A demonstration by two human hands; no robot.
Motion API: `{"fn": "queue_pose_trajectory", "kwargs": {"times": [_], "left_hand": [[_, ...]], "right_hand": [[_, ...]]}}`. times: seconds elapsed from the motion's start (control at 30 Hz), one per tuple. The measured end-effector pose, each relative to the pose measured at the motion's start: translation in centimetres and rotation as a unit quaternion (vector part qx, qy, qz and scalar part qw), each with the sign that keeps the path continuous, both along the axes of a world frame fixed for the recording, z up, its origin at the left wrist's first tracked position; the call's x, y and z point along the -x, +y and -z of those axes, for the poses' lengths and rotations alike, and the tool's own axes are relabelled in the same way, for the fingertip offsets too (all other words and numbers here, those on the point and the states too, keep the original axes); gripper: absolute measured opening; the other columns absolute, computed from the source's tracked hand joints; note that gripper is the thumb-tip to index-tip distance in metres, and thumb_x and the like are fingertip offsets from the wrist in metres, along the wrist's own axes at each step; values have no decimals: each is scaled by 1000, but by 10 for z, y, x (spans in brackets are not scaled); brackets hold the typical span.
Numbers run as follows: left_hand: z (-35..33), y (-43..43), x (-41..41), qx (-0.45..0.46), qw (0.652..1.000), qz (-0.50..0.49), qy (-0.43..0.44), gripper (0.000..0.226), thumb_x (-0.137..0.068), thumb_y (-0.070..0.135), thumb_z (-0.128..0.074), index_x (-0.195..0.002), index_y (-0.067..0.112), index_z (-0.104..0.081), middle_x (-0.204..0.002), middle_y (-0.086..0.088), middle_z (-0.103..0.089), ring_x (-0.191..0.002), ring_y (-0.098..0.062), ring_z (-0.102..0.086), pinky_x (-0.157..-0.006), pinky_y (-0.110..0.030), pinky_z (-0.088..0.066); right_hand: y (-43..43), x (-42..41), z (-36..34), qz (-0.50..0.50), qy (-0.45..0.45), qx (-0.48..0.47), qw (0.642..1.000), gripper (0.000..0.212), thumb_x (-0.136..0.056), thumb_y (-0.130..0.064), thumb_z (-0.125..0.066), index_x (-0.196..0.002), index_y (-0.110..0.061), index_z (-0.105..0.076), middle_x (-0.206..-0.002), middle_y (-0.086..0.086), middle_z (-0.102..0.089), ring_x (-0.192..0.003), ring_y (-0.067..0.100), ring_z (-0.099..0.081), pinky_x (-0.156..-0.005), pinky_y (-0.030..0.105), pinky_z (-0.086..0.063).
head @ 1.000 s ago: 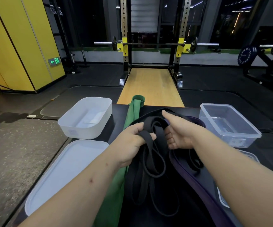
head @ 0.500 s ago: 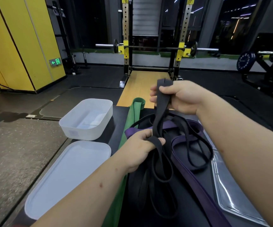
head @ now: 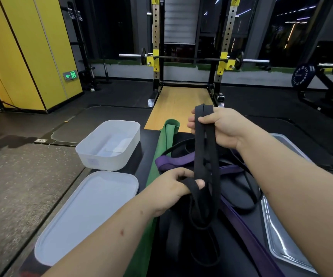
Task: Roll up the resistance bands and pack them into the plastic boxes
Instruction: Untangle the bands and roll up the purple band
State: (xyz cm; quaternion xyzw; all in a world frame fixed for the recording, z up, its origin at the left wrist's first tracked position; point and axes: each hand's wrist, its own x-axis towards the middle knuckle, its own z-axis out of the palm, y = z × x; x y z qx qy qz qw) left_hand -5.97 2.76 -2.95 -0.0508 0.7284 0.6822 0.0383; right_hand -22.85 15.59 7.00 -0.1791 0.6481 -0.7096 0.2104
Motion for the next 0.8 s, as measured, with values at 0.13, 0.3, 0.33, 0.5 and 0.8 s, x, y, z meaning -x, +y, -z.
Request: {"fn": "queue_pose_trajectory", "kwargs": {"times": [0.13, 0.3, 0.33, 0.5, 0.8], "left_hand": [[10, -15, -8, 2, 1000, -7, -13, 67, -68, 50, -88, -128, 30, -66, -120, 6, -74, -113, -11, -69, -106, -36, -49], [15, -23, -13, -64, 997, -33, -18, 26, -93, 43, -72, -105, 20, -75, -111, 2, -76, -107, -14, -70, -104, -35, -50], [16, -24, -13, -74, 996, -38, -19, 26, -99, 38, -66, -103, 15, -75, -110, -3, -76, -106, -19, -71, -103, -36, -52], [18, -29, -12, -111, 991, -48, -54, 36, -105, 36, -53, -116, 8, -73, -113, -7, -77, -111, -21, -72, -104, -37, -52], [27, -42, -7, -170, 978, -72, -96, 29, -101, 30, -62, -106, 5, -77, -109, -26, -73, -101, -35, -73, -96, -51, -58]], "right_hand": [[0, 5, -13, 5, 44, -9, 999, 30, -101, 8, -48, -123, -2, -65, -109, 18, -73, -101, 29, -75, -80, 38, -61], [-16, 30, -35, 19, 93, -22, 995, 30, -101, 7, -47, -119, -6, -67, -105, 15, -73, -100, 30, -75, -84, 40, -60], [-22, 37, -38, 20, 100, -29, 994, 31, -101, 7, -46, -120, -7, -66, -106, 15, -74, -101, 30, -75, -83, 39, -59], [-64, 82, -46, 29, 124, -82, 988, 31, -99, 1, -51, -125, -11, -64, -105, 12, -75, -103, 30, -75, -89, 45, -59], [-92, 115, 26, 22, 68, -343, 936, 71, -80, -71, -65, -131, -23, -62, -137, 5, -59, -125, 29, -57, -111, 52, -43]]}}
